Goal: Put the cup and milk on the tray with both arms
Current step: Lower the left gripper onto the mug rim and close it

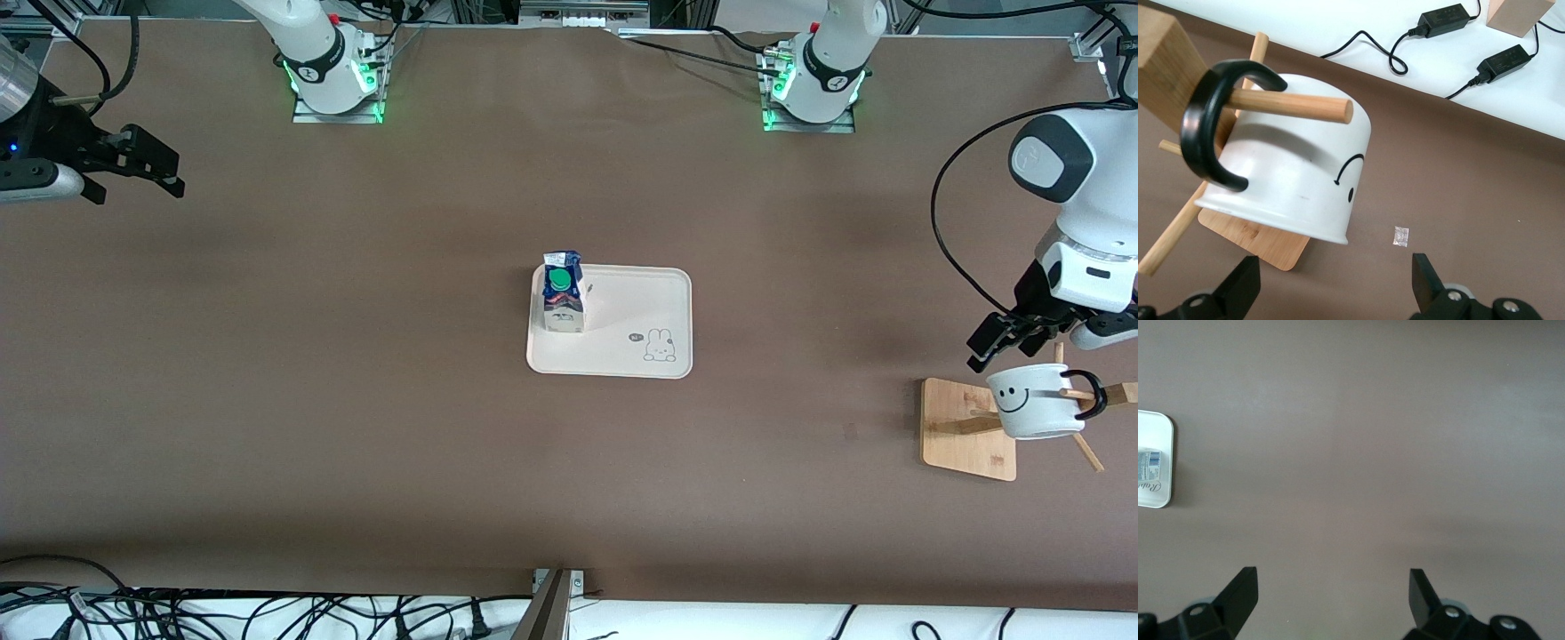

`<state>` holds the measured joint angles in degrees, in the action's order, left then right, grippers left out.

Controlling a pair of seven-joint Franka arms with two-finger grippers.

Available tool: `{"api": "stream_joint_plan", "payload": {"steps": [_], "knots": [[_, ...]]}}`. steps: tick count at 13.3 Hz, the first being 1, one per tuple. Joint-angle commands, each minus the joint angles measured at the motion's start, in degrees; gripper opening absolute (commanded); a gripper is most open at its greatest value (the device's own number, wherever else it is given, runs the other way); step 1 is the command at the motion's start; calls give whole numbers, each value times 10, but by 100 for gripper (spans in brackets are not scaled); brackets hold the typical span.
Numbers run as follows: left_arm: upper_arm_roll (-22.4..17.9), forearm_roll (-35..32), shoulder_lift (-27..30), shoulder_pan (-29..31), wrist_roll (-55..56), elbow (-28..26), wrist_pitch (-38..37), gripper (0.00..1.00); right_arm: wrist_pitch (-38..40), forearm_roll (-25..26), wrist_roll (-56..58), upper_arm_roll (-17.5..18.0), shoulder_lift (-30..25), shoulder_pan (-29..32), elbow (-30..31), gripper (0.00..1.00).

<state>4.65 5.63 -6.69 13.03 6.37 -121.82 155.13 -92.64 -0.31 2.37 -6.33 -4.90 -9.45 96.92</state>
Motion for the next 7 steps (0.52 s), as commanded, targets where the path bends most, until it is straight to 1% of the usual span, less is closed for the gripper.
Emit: {"api": "stream_joint_plan", "payload": {"steps": [1, 2, 5, 7], "knots": [[7, 18, -7, -1, -20, 2, 38, 100, 6, 5, -1, 9, 4, 5, -16, 100], [7, 19, -12, -3, -19, 2, 53, 100, 3, 5, 2, 8, 8, 8, -17, 100], [7, 21, -18, -3, -19, 3, 62, 100, -16, 4, 5, 5, 15, 11, -17, 100], [14, 39, -20, -4, -19, 1, 76, 100, -25, 4, 4, 5, 16, 9, -17, 100]]}}
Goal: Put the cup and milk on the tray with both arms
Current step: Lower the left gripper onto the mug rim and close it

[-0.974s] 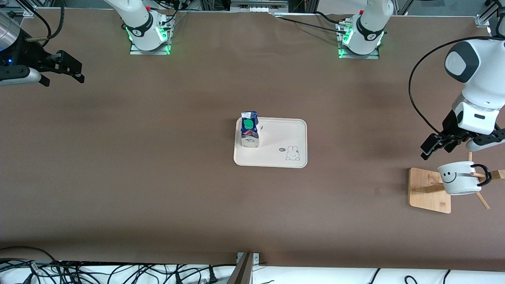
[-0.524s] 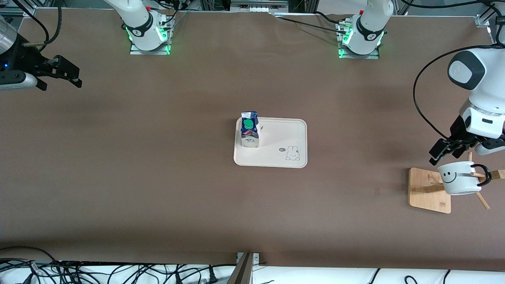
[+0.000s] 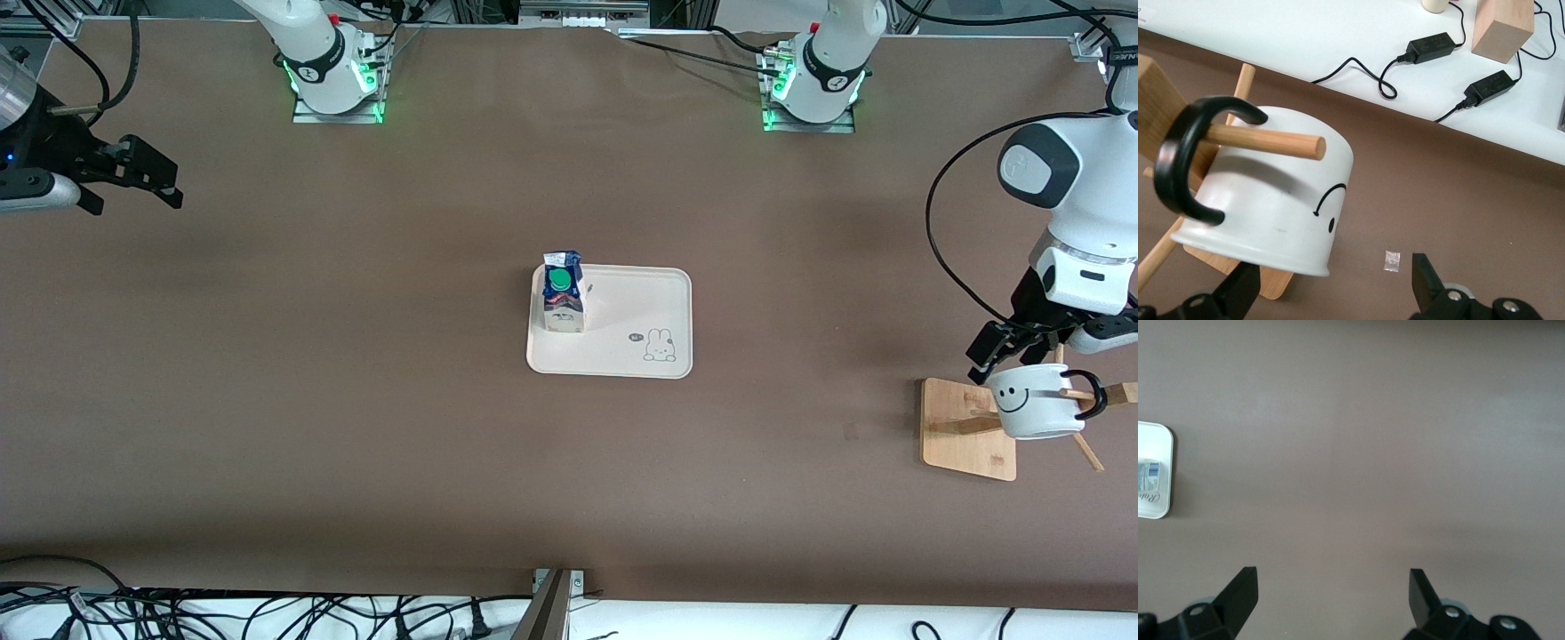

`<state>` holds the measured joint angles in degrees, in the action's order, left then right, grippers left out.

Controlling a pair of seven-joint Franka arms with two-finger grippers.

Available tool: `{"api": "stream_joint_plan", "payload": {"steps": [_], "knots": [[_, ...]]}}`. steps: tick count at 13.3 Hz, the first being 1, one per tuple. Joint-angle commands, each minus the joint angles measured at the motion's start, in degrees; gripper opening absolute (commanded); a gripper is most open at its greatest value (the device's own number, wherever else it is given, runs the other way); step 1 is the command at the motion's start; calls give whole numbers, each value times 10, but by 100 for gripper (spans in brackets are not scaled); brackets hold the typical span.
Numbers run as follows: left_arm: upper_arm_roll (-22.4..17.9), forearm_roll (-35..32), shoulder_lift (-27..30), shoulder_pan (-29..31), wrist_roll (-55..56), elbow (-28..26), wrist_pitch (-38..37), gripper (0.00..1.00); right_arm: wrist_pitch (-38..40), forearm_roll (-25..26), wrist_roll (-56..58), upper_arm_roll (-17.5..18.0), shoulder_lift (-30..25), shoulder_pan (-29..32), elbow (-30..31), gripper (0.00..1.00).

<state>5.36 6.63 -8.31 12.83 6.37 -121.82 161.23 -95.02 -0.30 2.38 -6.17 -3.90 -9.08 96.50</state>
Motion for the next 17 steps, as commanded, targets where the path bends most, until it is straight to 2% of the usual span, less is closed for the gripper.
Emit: {"api": "stream_joint_plan", "payload": {"steps": [1, 3, 4, 5, 8, 10, 12, 14, 17], "knots": [[17, 30, -4, 2, -20, 1, 15, 100, -2, 4, 4, 5, 6, 6, -13, 100], [17, 31, -4, 4, -24, -1, 15, 100, -2, 4, 5, 4, 7, 7, -13, 100], [17, 31, -4, 4, -41, -1, 15, 82, -2, 3, 5, 3, 9, 8, -13, 100], [17, 31, -4, 4, -63, 2, 15, 71, -2, 3, 4, 3, 10, 7, -13, 100], [16, 31, -14, 4, -69, 4, 23, 74, -4, 2, 5, 3, 10, 7, -13, 100], [16, 31, -27, 4, -71, 4, 60, 75, -4, 3, 5, 3, 10, 7, -13, 100], [16, 31, -47, 4, -72, 3, 107, 80, -5, 2, 4, 4, 11, 7, -13, 100], [16, 27, -38, 4, -74, -3, 109, 85, -5, 2, 4, 3, 10, 7, -12, 100], [16, 28, -29, 5, -70, -25, 116, 86, -3, 1, 4, 4, 10, 7, -13, 100]]}}
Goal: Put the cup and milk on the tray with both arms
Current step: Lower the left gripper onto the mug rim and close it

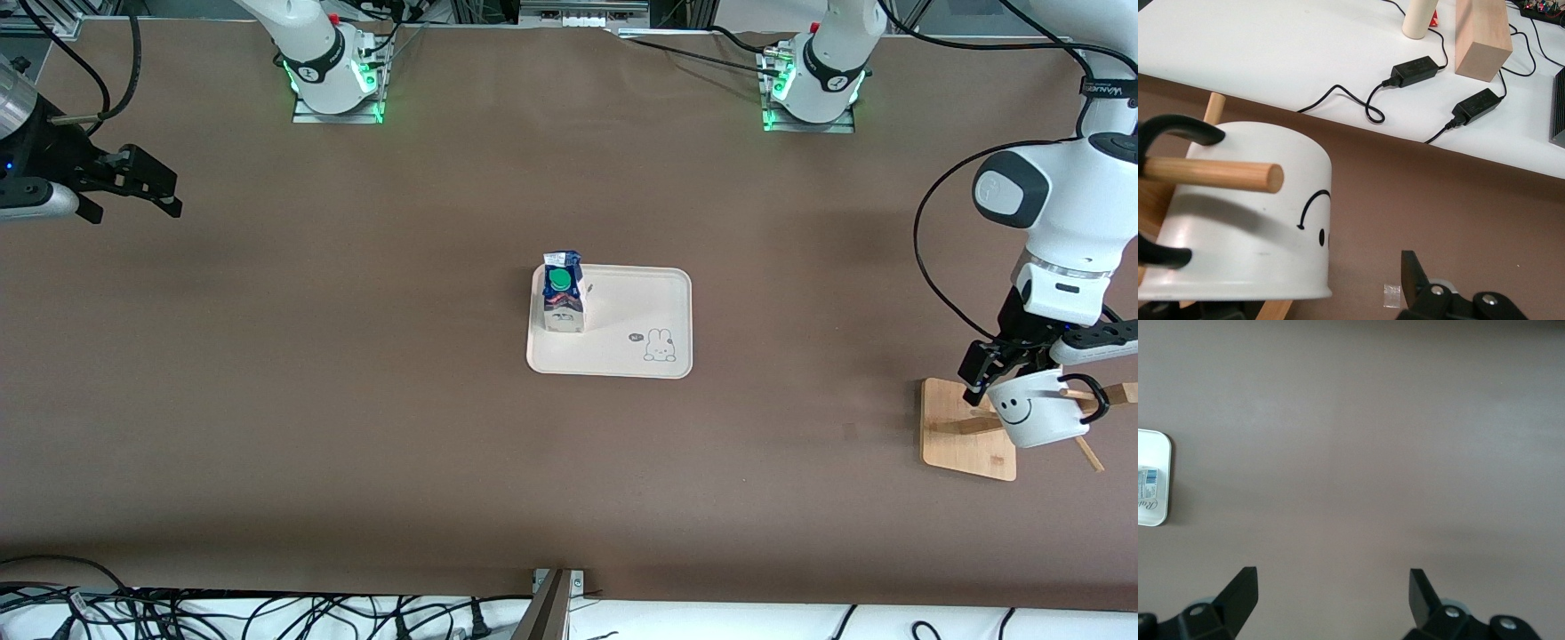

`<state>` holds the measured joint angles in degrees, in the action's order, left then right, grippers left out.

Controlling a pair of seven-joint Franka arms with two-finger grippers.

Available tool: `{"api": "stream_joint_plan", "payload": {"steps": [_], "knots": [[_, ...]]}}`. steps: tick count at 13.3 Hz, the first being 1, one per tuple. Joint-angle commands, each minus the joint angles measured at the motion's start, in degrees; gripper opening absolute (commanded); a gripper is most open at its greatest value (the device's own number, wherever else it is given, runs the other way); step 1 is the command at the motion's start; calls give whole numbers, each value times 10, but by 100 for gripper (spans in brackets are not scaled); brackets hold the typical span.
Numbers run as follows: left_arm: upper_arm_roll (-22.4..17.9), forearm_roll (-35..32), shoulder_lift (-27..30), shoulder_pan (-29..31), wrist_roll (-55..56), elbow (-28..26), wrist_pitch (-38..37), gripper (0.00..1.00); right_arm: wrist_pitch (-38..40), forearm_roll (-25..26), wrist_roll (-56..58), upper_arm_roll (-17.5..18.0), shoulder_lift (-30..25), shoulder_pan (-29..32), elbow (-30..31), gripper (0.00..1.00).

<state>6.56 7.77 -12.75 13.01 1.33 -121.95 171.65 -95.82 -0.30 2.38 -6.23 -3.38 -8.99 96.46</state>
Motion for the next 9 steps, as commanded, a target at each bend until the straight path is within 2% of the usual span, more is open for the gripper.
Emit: {"api": "stream_joint_plan", "payload": {"steps": [1, 3, 4, 6, 7, 9], "knots": [[4, 16, 25, 3, -16, -31, 11, 86, 4, 0, 4, 4, 5, 6, -13, 100], [5, 16, 38, 2, -9, -52, 16, 83, 4, 0, 4, 4, 5, 6, -13, 100], [5, 16, 38, 3, -12, -52, 16, 74, 3, 0, 4, 4, 5, 6, -13, 100], [5, 15, 38, 3, -17, -52, 14, 37, 4, 0, 4, 4, 5, 6, -12, 100], [5, 15, 39, 3, -17, -51, 13, 27, 4, 0, 4, 4, 5, 6, -12, 100], [2, 14, 38, 3, -39, -51, 13, 27, 4, 0, 4, 4, 5, 6, -12, 100]]}}
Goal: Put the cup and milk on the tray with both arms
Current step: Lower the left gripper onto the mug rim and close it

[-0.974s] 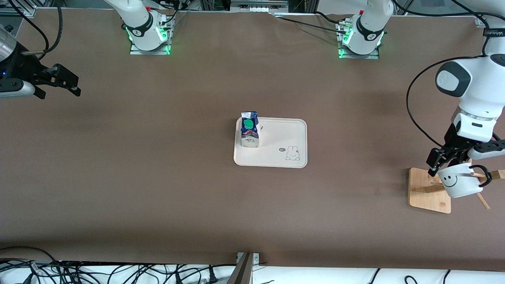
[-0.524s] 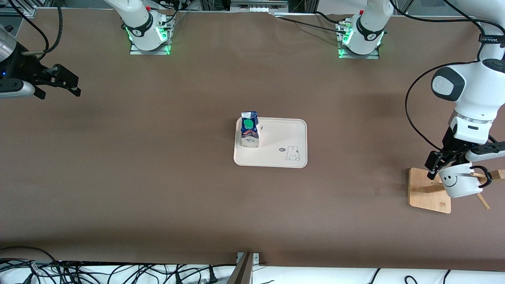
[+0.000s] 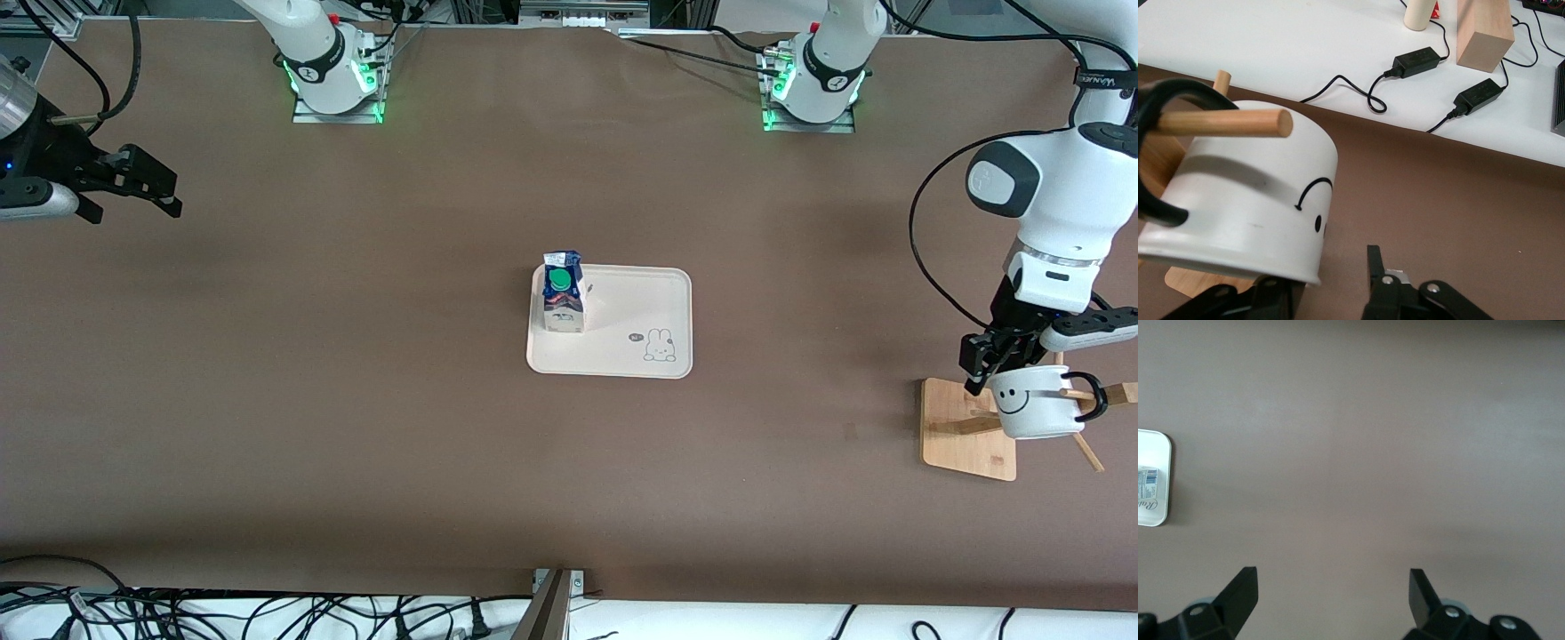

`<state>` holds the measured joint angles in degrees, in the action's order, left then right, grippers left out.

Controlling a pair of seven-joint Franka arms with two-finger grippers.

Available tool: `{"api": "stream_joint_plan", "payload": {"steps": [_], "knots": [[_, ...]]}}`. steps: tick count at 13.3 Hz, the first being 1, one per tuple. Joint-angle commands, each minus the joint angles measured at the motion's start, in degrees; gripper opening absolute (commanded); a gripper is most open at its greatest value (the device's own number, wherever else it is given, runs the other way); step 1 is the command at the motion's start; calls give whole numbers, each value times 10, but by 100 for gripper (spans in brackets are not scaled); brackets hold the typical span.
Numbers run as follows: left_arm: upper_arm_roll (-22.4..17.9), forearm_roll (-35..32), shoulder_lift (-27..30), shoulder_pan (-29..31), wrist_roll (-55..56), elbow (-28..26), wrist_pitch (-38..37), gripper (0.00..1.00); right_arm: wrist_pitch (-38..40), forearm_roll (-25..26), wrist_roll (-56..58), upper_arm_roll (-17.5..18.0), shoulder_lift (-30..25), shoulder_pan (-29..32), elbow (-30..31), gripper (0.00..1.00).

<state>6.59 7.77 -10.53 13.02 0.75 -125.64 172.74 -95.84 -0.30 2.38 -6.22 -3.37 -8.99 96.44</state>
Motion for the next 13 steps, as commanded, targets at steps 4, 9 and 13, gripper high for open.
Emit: {"api": "stream_joint_plan", "payload": {"steps": [4, 9, 13], "knots": [[-3, 14, 9, 14, -58, -7, 2, 26, 4, 0, 4, 4, 5, 6, -12, 100], [-3, 14, 9, 14, -61, -7, 2, 7, 4, -1, 4, 4, 5, 6, -12, 100], [-2, 14, 9, 13, -58, 0, 1, 0, 4, -1, 4, 4, 5, 6, -12, 100]]}}
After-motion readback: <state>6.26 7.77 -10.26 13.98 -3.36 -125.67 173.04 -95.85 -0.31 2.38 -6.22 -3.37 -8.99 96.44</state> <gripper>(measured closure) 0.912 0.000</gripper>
